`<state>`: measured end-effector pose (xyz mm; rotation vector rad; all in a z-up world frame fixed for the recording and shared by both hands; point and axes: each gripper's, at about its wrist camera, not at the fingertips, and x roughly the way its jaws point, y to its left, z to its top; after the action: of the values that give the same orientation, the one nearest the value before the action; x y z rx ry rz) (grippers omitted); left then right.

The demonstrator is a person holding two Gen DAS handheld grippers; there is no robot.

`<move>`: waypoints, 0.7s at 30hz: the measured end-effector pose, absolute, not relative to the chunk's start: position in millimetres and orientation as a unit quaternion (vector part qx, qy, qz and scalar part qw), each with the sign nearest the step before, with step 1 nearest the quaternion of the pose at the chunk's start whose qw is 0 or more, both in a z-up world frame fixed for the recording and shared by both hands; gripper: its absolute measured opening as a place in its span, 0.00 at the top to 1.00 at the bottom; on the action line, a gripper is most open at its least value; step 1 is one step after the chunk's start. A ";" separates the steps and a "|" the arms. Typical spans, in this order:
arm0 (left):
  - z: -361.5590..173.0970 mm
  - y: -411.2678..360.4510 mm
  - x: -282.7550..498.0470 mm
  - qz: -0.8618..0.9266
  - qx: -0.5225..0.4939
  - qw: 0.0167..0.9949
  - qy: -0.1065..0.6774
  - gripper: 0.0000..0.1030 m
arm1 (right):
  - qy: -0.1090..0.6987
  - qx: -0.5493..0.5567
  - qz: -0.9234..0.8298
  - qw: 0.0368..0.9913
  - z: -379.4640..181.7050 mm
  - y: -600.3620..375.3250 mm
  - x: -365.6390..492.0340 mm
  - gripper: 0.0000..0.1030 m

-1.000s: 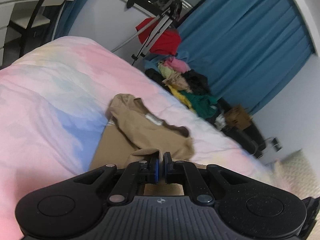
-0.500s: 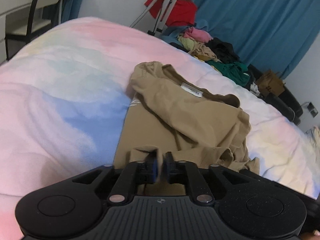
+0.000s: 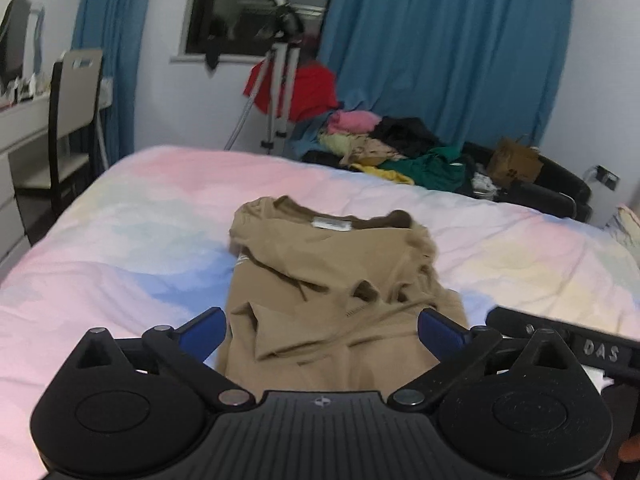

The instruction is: Fold clothes

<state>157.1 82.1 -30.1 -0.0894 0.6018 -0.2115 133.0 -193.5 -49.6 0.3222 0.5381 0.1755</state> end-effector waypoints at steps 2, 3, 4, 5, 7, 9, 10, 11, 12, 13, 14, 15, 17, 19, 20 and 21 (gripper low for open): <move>-25.3 80.3 139.2 -0.113 -0.037 0.950 0.290 0.00 | 0.256 0.150 0.084 0.951 -42.9 -191.6 118.4 0.21; -24.0 81.4 131.2 -0.117 -0.037 0.949 0.289 0.00 | 0.253 0.147 0.083 0.953 -39.9 -190.8 111.3 0.21; -23.4 83.8 123.9 -0.120 -0.039 0.949 0.290 0.00 | 0.251 0.145 0.082 0.954 -37.4 -190.0 104.6 0.21; -23.7 86.0 118.5 -0.120 -0.040 0.948 0.292 0.00 | 0.248 0.142 0.082 0.955 -34.9 -189.2 98.0 0.21; -26.7 90.3 112.7 -0.115 -0.040 0.946 0.302 0.00 | 0.246 0.145 0.077 0.955 -31.9 -191.2 88.1 0.21; -34.2 95.3 116.3 -0.100 -0.037 0.941 0.322 0.01 | 0.247 0.162 0.067 0.953 -32.9 -199.5 82.4 0.21; -38.9 99.4 120.3 -0.091 -0.041 0.937 0.334 0.03 | 0.250 0.177 0.062 0.950 -34.9 -205.7 81.8 0.21; -44.1 104.5 125.4 -0.081 -0.050 0.934 0.346 0.07 | 0.255 0.194 0.059 0.945 -38.0 -212.5 82.6 0.21; -49.3 109.6 130.6 -0.070 -0.059 0.929 0.358 0.09 | 0.263 0.213 0.058 0.939 -42.8 -219.3 85.3 0.22; -55.0 114.1 135.1 -0.065 -0.070 0.924 0.370 0.13 | 0.273 0.228 0.059 0.933 -49.1 -224.9 88.9 0.22; -61.1 118.2 139.2 -0.063 -0.082 0.918 0.383 0.17 | 0.285 0.243 0.058 0.925 -56.5 -229.7 93.2 0.21; -67.2 122.3 143.3 -0.061 -0.094 0.911 0.396 0.20 | 0.298 0.255 0.057 0.918 -64.1 -233.3 97.3 0.28; -79.4 130.6 151.5 -0.057 -0.119 0.898 0.421 0.27 | 0.325 0.269 0.057 0.905 -79.2 -235.0 105.3 0.31; -87.6 131.5 154.8 -0.050 -0.117 0.893 0.432 0.33 | 0.339 0.273 0.060 0.898 -88.7 -231.3 109.7 0.33; -90.9 130.8 155.5 -0.046 -0.114 0.892 0.435 0.38 | 0.345 0.274 0.063 0.895 -92.7 -229.0 111.6 0.41; -93.7 129.8 156.1 -0.046 -0.113 0.891 0.437 0.40 | 0.351 0.275 0.065 0.893 -96.6 -226.7 113.6 0.46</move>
<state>156.1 129.8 -93.7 -0.2342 0.9064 -0.0959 113.6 -226.7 -96.6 0.5703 0.7285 0.1358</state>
